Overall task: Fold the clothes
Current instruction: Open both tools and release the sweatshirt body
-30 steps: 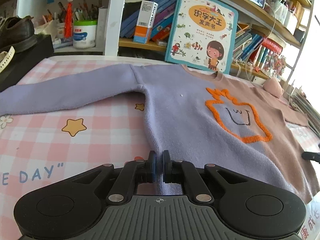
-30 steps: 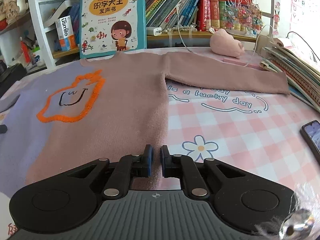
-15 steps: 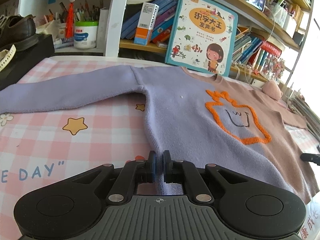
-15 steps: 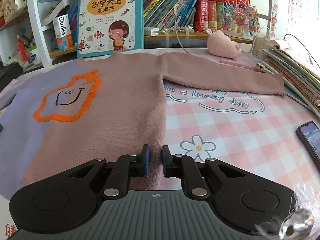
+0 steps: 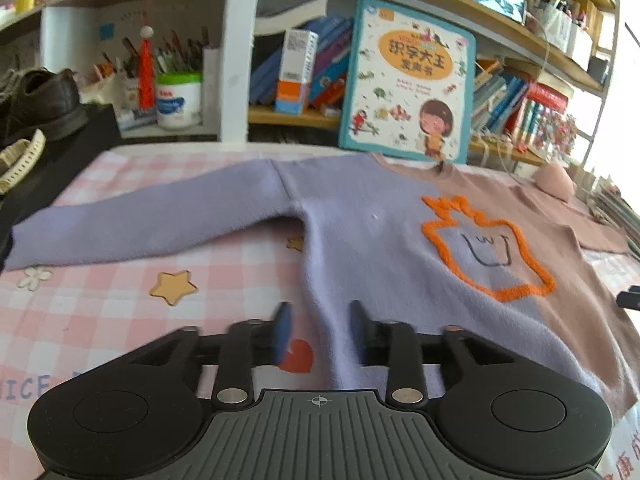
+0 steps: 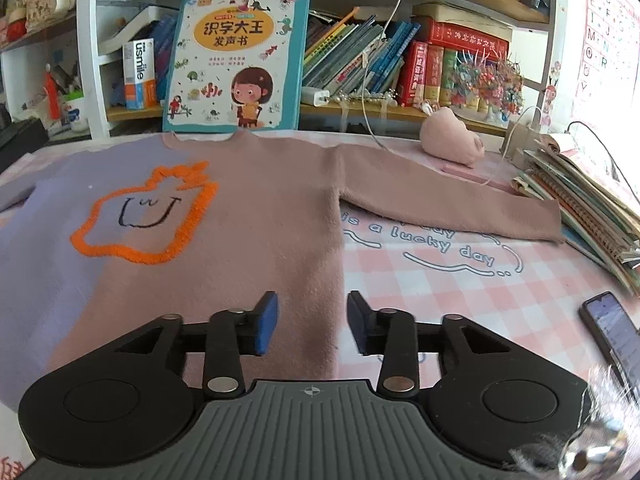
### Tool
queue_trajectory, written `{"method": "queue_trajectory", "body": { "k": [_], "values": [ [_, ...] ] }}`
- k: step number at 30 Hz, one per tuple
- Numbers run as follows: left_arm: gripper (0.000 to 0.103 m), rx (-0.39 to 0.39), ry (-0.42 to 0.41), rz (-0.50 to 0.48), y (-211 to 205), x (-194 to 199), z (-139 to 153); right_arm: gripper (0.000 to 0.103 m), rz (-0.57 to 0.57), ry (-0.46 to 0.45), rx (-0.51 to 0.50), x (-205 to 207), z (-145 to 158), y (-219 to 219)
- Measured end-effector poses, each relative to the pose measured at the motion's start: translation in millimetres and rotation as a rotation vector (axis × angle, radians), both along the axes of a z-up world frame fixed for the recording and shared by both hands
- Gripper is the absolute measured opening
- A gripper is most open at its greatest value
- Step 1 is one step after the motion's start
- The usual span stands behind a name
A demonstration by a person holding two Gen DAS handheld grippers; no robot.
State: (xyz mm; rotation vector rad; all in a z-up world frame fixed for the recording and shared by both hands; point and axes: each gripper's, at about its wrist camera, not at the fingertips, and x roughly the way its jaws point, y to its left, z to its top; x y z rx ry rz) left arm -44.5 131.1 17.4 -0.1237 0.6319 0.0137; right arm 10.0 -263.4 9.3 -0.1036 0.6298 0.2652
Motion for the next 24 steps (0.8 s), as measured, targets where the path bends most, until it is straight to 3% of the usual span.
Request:
{"method": "queue_trajectory", "body": {
  "k": [4,9,12,24],
  "values": [
    [0.065,0.017,-0.019,0.029,2.6,-0.6,2.6,0.056,0.019,0.001,0.034,1.1,1.2,5.7],
    [0.068,0.014,-0.047,0.051,3.6,0.7,7.6,0.069,0.055,-0.033,0.047,-0.3,6.0,19.8],
    [0.076,0.028,-0.061,0.052,1.2,1.8,9.9,0.073,0.08,-0.059,0.045,0.2,9.2,30.0],
    [0.08,0.074,-0.059,0.066,0.5,4.9,7.9,0.08,0.195,-0.106,0.07,11.8,17.0,74.1]
  ]
}}
